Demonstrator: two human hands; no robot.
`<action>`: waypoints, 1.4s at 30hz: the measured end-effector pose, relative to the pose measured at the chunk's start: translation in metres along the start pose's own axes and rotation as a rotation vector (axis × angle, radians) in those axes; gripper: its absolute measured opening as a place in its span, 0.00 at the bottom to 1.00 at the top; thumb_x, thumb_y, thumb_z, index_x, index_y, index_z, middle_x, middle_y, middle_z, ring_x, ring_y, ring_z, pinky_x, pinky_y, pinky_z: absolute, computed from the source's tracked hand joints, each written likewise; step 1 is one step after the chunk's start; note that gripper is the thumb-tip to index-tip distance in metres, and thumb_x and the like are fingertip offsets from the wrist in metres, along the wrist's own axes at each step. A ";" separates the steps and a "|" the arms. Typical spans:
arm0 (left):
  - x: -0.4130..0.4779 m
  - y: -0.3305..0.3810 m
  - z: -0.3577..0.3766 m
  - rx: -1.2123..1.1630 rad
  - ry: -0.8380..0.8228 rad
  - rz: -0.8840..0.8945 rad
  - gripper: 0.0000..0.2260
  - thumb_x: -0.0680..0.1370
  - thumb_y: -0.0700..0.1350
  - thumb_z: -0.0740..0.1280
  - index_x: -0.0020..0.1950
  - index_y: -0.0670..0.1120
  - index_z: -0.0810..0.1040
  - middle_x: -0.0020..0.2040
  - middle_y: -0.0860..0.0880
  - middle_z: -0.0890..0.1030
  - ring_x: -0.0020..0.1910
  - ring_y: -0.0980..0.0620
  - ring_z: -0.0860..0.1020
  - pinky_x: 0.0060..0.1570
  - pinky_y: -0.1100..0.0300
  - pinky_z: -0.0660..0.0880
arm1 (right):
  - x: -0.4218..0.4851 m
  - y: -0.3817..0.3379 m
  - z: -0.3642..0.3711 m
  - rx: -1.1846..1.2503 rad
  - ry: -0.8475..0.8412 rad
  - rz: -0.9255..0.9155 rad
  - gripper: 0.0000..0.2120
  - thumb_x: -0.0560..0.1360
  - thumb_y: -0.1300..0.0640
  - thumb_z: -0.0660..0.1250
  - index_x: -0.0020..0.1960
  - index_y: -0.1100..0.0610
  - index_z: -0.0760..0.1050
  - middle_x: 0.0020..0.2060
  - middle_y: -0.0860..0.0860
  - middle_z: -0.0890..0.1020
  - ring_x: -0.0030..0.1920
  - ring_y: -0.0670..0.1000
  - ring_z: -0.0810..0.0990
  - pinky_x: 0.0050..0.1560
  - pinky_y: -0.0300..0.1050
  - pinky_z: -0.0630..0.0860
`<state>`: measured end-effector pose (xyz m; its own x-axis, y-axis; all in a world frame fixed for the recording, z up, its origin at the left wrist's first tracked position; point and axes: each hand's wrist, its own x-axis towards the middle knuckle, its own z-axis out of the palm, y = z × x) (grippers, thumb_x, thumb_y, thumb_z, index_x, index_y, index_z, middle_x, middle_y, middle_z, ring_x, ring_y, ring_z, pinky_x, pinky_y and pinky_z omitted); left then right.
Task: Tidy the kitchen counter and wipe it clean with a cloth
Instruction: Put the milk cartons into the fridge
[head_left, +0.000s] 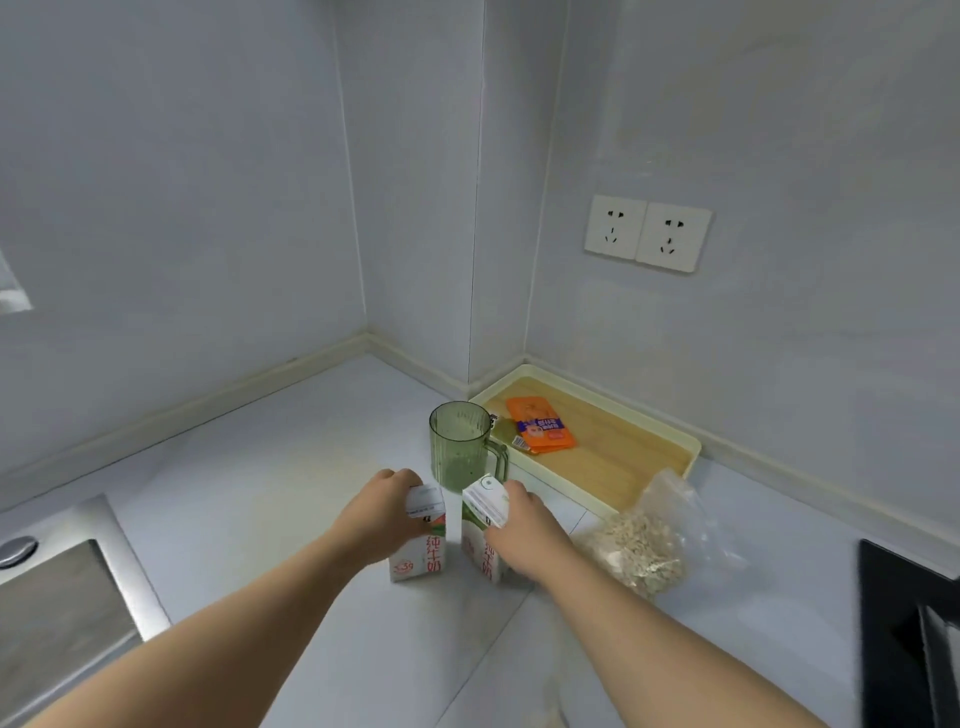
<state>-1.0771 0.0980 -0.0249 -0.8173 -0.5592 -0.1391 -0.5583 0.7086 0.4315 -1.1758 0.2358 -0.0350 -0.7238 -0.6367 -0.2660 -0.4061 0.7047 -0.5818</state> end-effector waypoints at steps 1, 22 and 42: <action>0.004 -0.001 0.000 -0.009 -0.009 0.015 0.23 0.74 0.50 0.71 0.66 0.46 0.70 0.59 0.46 0.72 0.54 0.48 0.73 0.50 0.60 0.70 | 0.002 0.000 0.000 0.013 0.000 0.013 0.23 0.76 0.60 0.61 0.69 0.57 0.61 0.64 0.57 0.70 0.62 0.58 0.73 0.57 0.50 0.73; 0.032 0.029 0.000 0.376 -0.254 0.377 0.23 0.75 0.53 0.68 0.67 0.52 0.67 0.61 0.51 0.72 0.60 0.49 0.71 0.56 0.55 0.72 | -0.019 0.007 -0.024 0.108 -0.025 0.102 0.28 0.73 0.57 0.70 0.70 0.54 0.65 0.65 0.54 0.73 0.63 0.52 0.73 0.56 0.40 0.70; -0.034 0.187 0.023 0.446 -0.170 0.766 0.22 0.72 0.56 0.70 0.62 0.49 0.72 0.50 0.51 0.74 0.45 0.53 0.72 0.35 0.63 0.68 | -0.151 0.086 -0.091 0.259 0.402 0.311 0.19 0.75 0.62 0.62 0.66 0.55 0.69 0.62 0.55 0.75 0.57 0.53 0.75 0.54 0.43 0.73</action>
<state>-1.1568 0.2598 0.0405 -0.9784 0.1803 -0.1007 0.1728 0.9818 0.0792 -1.1520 0.4212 0.0252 -0.9634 -0.2066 -0.1708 -0.0267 0.7082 -0.7055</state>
